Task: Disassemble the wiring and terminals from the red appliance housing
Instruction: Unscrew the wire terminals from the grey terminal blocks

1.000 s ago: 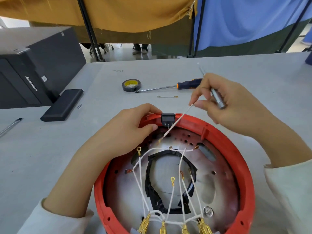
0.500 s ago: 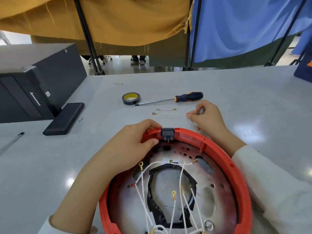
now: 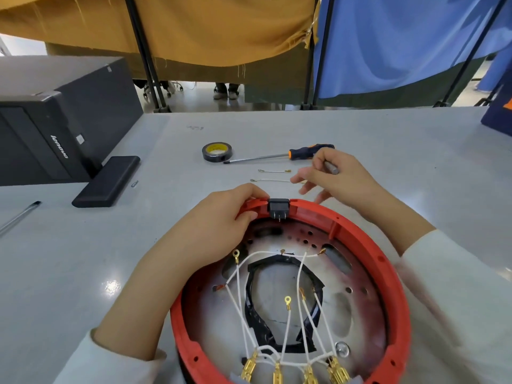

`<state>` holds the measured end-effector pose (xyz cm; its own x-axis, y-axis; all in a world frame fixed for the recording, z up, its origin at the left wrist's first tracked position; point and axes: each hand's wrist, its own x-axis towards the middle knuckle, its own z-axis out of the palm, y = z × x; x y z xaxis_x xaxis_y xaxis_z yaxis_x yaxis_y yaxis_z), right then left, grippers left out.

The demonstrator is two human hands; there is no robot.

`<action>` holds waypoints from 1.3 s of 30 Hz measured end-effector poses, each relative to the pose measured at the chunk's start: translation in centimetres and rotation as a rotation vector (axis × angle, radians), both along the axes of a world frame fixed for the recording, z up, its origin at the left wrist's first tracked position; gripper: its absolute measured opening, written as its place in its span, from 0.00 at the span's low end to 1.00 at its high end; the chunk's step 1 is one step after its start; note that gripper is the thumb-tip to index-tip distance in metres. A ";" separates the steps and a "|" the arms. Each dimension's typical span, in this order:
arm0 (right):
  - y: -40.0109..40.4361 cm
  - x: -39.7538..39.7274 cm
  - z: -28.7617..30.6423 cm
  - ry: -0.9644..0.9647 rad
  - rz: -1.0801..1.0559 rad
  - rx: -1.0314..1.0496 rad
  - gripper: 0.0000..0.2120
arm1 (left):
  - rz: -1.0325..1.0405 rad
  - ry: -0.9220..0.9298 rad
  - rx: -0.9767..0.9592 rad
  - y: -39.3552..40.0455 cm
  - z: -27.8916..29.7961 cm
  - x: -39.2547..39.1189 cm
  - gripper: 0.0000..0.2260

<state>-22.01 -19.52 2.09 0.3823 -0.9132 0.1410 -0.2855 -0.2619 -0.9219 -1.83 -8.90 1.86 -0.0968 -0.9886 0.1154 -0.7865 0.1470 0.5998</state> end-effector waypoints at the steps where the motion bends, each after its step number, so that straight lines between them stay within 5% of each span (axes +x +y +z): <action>1: 0.9 0.3 0.6 0.053 0.095 -0.010 0.15 | -0.001 0.002 -0.003 -0.1 0.0 0.0 0.12; 6: 3.5 1.3 2.1 0.351 0.231 -0.176 0.20 | 0.040 0.106 -0.026 -0.1 0.0 -0.2 0.12; 14: 3.9 0.8 2.5 0.394 0.202 -0.236 0.22 | 0.057 0.426 -0.074 0.6 1.2 0.7 0.13; 22: 4.1 -2.3 3.0 0.540 -0.061 -0.273 0.21 | 0.149 0.402 0.044 1.0 1.3 2.0 0.13; 29: 4.3 -2.4 4.2 0.831 -0.142 -0.287 0.18 | 0.244 0.156 0.076 0.4 0.5 1.9 0.17; 34: 3.0 0.8 3.7 0.734 0.033 -0.369 0.16 | 0.159 0.260 0.104 0.1 0.3 1.7 0.16; 39: 1.7 2.2 3.0 0.845 0.141 -0.477 0.17 | 0.113 0.375 0.099 -0.1 0.2 1.1 0.15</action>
<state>-19.79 -17.79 5.13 0.6283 -0.7696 0.1135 -0.7403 -0.6364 -0.2170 -0.70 -9.05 2.03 0.0439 -0.9987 0.0258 -0.5180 -0.0007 0.8554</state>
